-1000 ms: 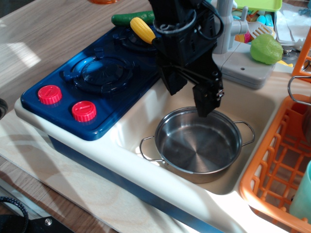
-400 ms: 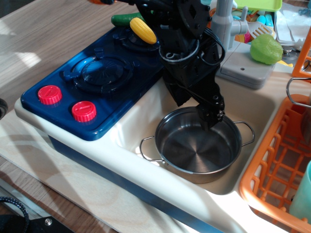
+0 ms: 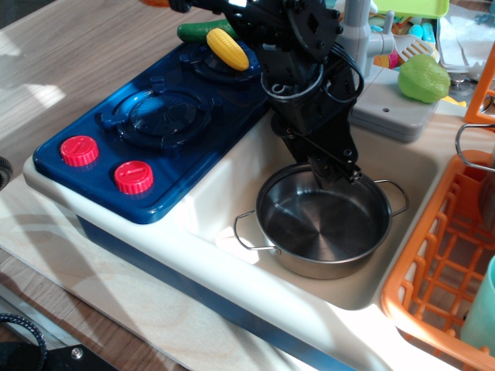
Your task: Put pan on stove from sink
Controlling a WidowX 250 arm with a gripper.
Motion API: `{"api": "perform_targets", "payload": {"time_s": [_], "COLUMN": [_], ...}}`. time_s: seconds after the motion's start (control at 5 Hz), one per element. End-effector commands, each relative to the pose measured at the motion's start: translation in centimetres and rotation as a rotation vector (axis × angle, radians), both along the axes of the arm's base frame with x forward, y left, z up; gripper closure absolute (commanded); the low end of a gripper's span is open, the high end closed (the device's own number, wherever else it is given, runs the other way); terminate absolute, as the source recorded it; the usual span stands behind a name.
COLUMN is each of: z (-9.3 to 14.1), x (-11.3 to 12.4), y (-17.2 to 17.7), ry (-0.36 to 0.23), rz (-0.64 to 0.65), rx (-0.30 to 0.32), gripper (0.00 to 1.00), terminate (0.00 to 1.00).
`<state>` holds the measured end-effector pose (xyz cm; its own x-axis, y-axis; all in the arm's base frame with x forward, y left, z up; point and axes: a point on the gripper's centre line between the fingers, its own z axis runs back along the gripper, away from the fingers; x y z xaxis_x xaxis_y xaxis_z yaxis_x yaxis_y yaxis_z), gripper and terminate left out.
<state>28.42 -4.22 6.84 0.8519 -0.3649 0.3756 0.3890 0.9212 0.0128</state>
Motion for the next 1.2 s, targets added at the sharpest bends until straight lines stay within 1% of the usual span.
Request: {"api": "perform_targets", "payload": {"time_s": [0.0, 0.4, 0.6, 0.8, 1.0], "z": [0.5, 4.6, 6.3, 7.4, 8.9], "x": [-0.2, -0.3, -0.5, -0.7, -1.7], "y": [-0.4, -1.0, -0.2, 1.4, 3.2], "ry": [0.034, 0.113, 0.127, 0.133, 0.119], "rz": [0.022, 0.038, 0.04, 0.042, 0.082], "rx": [0.011, 0.068, 0.107, 0.137, 0.178], "gripper": [1.0, 1.0, 1.0, 1.0, 1.0], "terminate": [0.0, 0.0, 0.0, 0.0, 0.0]}}
